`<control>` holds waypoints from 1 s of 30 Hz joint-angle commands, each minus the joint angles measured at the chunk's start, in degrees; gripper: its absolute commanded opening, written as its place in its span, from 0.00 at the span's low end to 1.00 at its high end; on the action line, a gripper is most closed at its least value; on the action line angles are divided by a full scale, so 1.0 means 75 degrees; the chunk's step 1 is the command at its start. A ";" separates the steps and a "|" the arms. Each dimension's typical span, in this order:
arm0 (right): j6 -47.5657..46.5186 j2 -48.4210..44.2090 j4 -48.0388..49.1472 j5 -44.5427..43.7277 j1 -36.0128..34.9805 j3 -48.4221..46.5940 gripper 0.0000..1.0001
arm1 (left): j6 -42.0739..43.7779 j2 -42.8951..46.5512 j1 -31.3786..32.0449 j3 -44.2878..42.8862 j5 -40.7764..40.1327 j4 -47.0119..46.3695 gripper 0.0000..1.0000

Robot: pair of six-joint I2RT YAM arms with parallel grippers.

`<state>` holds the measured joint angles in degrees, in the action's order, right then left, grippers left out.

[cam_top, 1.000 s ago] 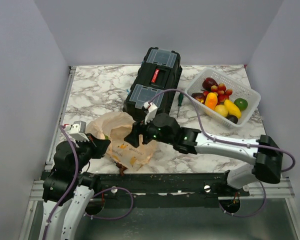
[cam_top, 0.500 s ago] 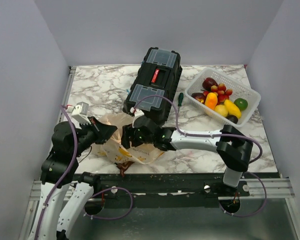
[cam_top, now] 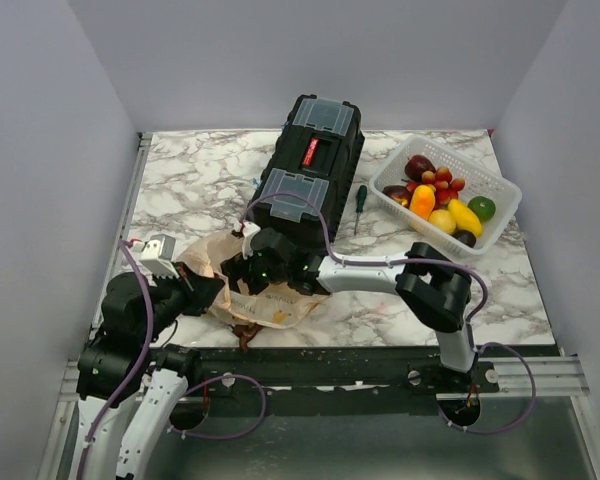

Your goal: Take the fake fruits out of the plastic bag

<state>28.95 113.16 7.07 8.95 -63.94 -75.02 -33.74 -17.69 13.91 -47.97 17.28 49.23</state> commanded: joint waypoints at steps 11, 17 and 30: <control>-0.0446 0.1557 0.0886 0.1350 0.0000 -0.1219 1.00 | 0.0654 0.0302 0.0020 0.0955 0.0083 0.0005 0.00; -0.0422 0.2020 0.0822 0.1170 0.0000 -0.1744 1.00 | 0.0712 0.0367 0.0020 0.1005 0.0091 -0.0060 0.00; 0.0436 0.2162 0.2426 0.2118 0.0002 -0.1512 1.00 | -0.0479 -0.0962 0.0020 0.0445 0.1296 -0.2107 0.00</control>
<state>30.57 126.98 20.60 20.84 -63.94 -85.71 -34.68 -18.61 13.91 -41.28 22.57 41.80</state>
